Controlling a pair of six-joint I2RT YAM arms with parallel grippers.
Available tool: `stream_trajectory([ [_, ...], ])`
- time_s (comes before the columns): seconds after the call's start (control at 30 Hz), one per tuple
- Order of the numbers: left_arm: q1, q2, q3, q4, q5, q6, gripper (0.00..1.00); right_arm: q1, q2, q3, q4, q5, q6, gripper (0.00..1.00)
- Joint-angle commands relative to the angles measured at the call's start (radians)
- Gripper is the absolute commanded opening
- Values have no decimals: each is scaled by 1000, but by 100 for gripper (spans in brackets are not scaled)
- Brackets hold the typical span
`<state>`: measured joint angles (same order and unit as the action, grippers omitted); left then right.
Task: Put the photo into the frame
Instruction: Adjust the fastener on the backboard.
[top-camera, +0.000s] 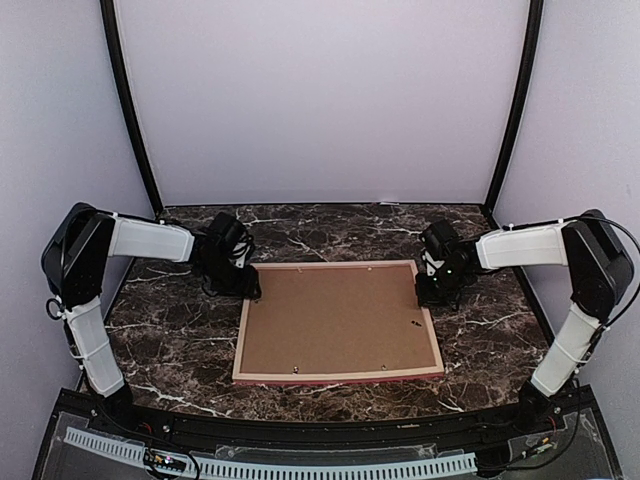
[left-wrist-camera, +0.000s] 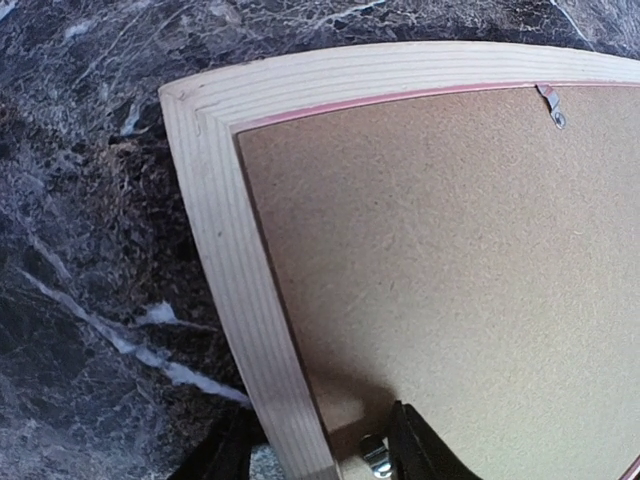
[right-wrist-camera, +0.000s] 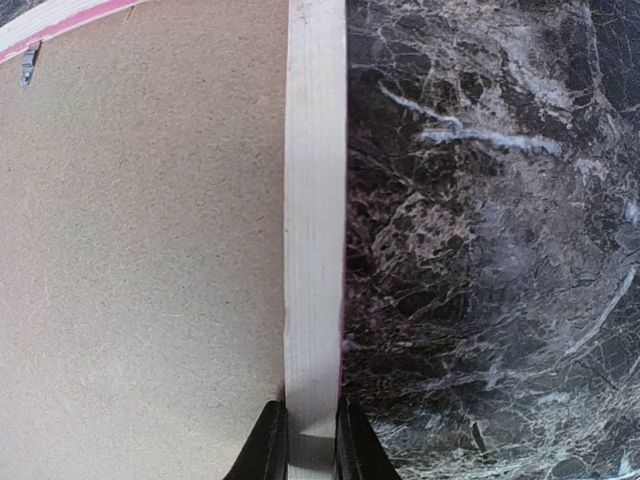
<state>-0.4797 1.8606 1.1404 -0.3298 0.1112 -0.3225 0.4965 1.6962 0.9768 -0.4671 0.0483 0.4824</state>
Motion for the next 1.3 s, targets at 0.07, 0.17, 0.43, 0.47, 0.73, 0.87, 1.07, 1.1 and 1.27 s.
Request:
stream_trajectory([
  [0.07, 9, -17, -63, -35, 36, -24, 40, -4, 46, -16, 9, -8, -2, 13],
  [0.17, 10, -42, -96, -33, 51, -31, 36, -4, 45, -17, 8, -6, -2, 13],
  [0.43, 9, -89, -158, -24, 74, -48, 31, -5, 52, -17, 16, -19, -1, 13],
  [0.47, 10, -95, -161, -24, 77, -48, 30, -4, 52, -16, 17, -19, -1, 13],
  [0.73, 9, -123, -148, -27, 78, -56, 39, -4, 49, -23, 23, -30, 2, 12],
  [0.87, 9, -143, -132, -23, 75, -67, 47, -5, 48, -27, 25, -33, 4, 12],
  [1.07, 9, -192, -139, 8, 76, -77, 55, -4, 51, -29, 31, -38, 3, 12],
  [1.1, 9, -195, -140, 14, 77, -78, 57, -4, 54, -29, 31, -40, 2, 12],
  [1.27, 9, -180, -127, 29, 98, -74, 61, -4, 57, -28, 33, -43, 3, 12],
])
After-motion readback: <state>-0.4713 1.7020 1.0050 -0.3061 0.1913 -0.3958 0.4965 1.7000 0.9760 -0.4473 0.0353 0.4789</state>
